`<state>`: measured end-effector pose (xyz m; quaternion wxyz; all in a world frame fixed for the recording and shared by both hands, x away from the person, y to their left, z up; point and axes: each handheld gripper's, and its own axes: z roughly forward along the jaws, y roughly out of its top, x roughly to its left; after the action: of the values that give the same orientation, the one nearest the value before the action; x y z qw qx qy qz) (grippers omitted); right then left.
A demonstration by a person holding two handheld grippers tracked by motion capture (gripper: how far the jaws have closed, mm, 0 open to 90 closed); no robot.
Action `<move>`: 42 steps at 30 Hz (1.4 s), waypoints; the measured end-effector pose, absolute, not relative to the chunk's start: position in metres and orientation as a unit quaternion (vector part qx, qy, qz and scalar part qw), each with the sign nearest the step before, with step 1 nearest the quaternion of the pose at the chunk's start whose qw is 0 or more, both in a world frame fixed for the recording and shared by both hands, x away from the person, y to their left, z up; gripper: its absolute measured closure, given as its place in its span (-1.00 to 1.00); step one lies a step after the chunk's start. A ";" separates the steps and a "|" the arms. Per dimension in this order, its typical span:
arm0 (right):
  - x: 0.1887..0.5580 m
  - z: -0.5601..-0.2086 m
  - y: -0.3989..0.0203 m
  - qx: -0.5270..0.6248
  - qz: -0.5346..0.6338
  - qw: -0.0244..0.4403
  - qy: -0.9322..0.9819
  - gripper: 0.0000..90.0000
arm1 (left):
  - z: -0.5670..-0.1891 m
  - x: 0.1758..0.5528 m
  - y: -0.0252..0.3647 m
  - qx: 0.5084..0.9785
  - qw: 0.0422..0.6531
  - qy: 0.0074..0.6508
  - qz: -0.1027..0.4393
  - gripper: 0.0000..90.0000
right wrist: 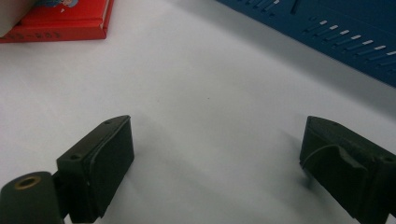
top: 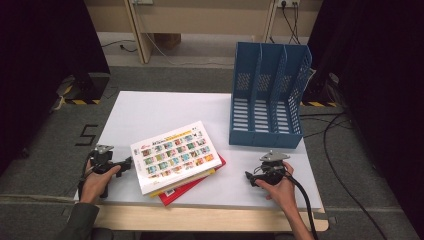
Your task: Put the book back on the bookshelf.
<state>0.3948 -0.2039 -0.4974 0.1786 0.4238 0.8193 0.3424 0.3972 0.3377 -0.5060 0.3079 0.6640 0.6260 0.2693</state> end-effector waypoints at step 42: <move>0.429 -0.454 -0.115 0.370 0.476 0.024 0.797 -0.50 | -0.458 0.375 0.325 0.707 0.330 0.583 0.225 -0.58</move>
<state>0.4287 -0.1148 -0.4543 0.0239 0.3702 0.7972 0.4762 0.3750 0.3249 -0.4581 0.3304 0.7072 0.5829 0.2255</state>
